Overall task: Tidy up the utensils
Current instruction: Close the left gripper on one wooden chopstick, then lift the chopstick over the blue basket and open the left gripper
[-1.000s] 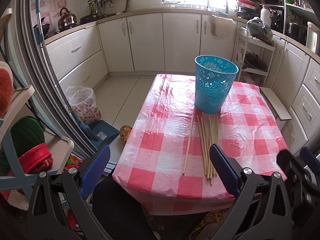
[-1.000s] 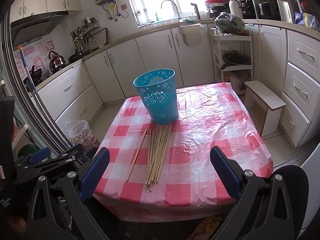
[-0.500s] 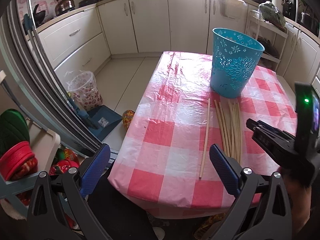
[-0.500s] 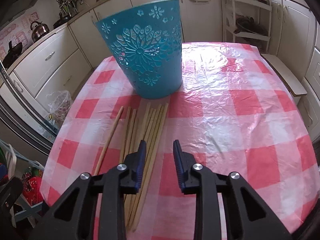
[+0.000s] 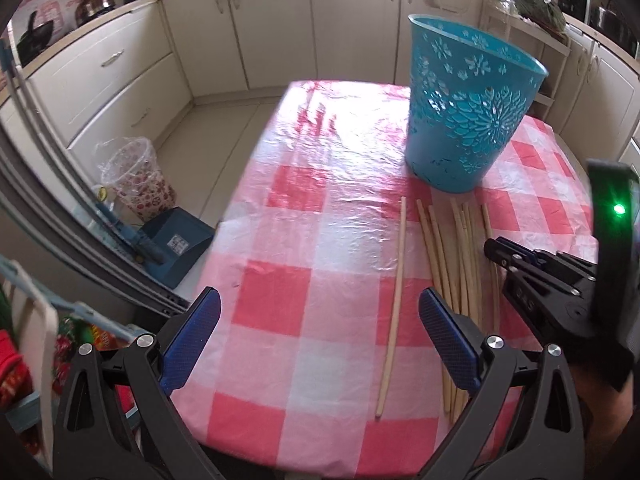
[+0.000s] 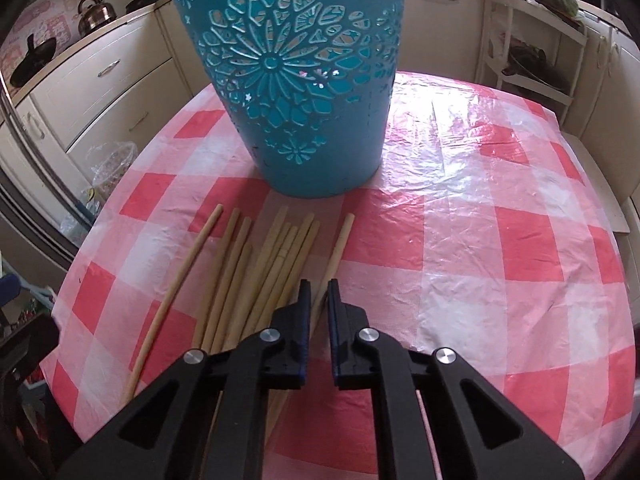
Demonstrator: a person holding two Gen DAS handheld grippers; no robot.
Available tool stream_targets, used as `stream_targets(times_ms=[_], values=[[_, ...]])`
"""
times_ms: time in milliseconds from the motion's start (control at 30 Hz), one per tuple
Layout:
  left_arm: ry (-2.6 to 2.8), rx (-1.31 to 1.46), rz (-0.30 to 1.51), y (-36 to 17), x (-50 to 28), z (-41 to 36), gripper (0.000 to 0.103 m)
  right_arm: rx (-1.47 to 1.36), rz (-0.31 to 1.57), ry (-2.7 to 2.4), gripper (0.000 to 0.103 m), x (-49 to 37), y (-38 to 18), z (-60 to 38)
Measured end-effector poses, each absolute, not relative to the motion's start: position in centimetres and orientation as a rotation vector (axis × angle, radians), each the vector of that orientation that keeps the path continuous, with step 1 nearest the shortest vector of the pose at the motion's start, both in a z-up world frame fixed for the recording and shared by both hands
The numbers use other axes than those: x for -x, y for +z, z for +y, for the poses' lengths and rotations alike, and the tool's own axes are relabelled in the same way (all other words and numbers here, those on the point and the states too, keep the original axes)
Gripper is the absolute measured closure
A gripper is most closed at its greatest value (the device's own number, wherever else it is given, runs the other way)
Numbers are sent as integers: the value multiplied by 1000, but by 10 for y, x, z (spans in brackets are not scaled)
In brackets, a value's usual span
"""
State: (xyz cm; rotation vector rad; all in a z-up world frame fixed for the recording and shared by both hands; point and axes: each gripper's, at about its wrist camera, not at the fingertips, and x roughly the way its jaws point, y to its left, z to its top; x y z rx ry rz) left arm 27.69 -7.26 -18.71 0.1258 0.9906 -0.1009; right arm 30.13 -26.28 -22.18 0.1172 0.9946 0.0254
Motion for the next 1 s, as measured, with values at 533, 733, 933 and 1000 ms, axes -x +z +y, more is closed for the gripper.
stream_targets(times_ms=[533,733,933,1000], values=[[-164,-139,1083,-242,-338,-116,41,-208,1008,87,94,-283,-222,-300],[-248,-158,1064,-240,-339,-124,98,-211,984,93,94,-283,-223,-297],[-277,-79,977,-190,-320,-100,98,-249,970,104,94,-280,-224,-301],[-310,-2,872,-145,-312,-88,98,-260,969,107,94,-280,-225,-303]])
